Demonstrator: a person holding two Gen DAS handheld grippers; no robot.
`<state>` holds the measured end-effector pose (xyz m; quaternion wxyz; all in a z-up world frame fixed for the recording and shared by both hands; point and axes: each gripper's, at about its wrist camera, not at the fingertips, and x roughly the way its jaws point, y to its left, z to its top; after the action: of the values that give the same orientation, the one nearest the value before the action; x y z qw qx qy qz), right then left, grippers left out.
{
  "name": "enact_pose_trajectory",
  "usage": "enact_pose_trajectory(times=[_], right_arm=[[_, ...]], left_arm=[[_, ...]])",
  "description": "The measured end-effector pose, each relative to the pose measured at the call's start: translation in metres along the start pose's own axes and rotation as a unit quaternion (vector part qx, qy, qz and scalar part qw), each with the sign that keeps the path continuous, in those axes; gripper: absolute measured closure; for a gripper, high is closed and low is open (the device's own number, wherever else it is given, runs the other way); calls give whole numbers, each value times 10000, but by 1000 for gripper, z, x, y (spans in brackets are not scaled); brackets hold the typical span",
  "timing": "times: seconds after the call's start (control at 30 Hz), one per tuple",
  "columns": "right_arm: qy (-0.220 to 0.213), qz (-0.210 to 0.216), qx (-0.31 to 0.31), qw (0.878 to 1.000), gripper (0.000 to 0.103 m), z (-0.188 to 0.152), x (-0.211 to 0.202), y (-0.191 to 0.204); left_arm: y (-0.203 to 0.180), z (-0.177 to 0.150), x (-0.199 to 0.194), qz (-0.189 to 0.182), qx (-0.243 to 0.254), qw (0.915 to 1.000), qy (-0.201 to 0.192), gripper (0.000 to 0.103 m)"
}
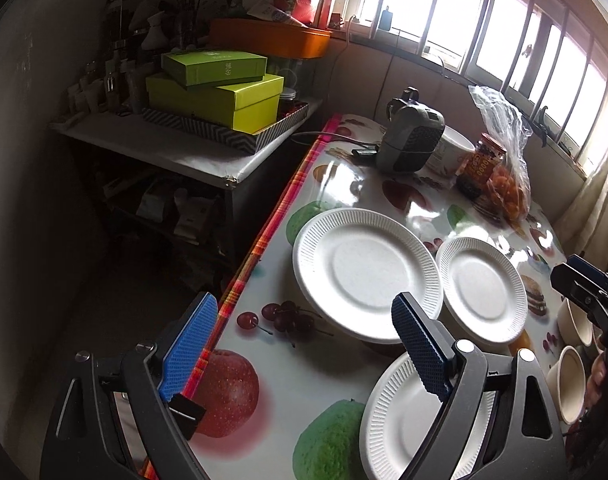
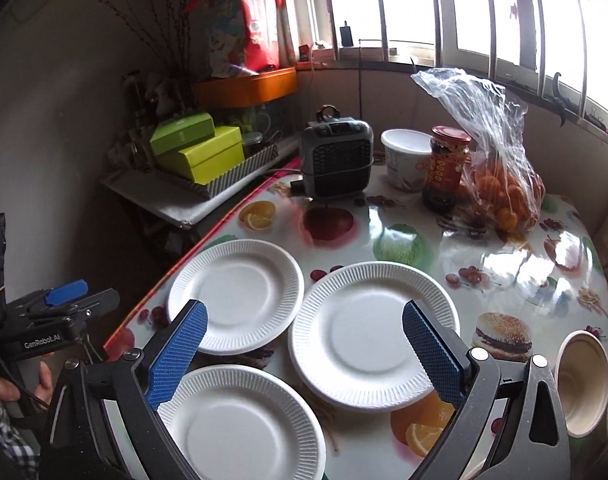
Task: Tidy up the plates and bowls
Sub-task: 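Move the left gripper to the rim of the nearest white paper plate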
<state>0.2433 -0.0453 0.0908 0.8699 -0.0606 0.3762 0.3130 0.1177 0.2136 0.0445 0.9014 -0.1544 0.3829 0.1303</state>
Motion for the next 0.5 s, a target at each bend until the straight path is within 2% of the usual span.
enact_pose_trajectory(times=[0.13, 0.27, 0.4, 0.47, 0.5], right_arm=[[152, 151, 53, 9998, 5, 18, 21, -4], [246, 256, 56, 9994, 5, 35, 38, -5], [412, 343, -113, 9985, 17, 47, 59, 1], [522, 352, -133, 9979, 18, 51, 71, 2], [604, 358, -140, 9974, 21, 51, 78, 1]], left_arm=[[8, 10, 9, -134, -167, 9997, 132, 18], [11, 18, 16, -104, -168, 9997, 173, 26], [14, 23, 27, -110, -220, 9993, 272, 33], [15, 24, 32, -146, -271, 9990, 332, 34], [16, 24, 36, -156, -302, 9987, 382, 38]])
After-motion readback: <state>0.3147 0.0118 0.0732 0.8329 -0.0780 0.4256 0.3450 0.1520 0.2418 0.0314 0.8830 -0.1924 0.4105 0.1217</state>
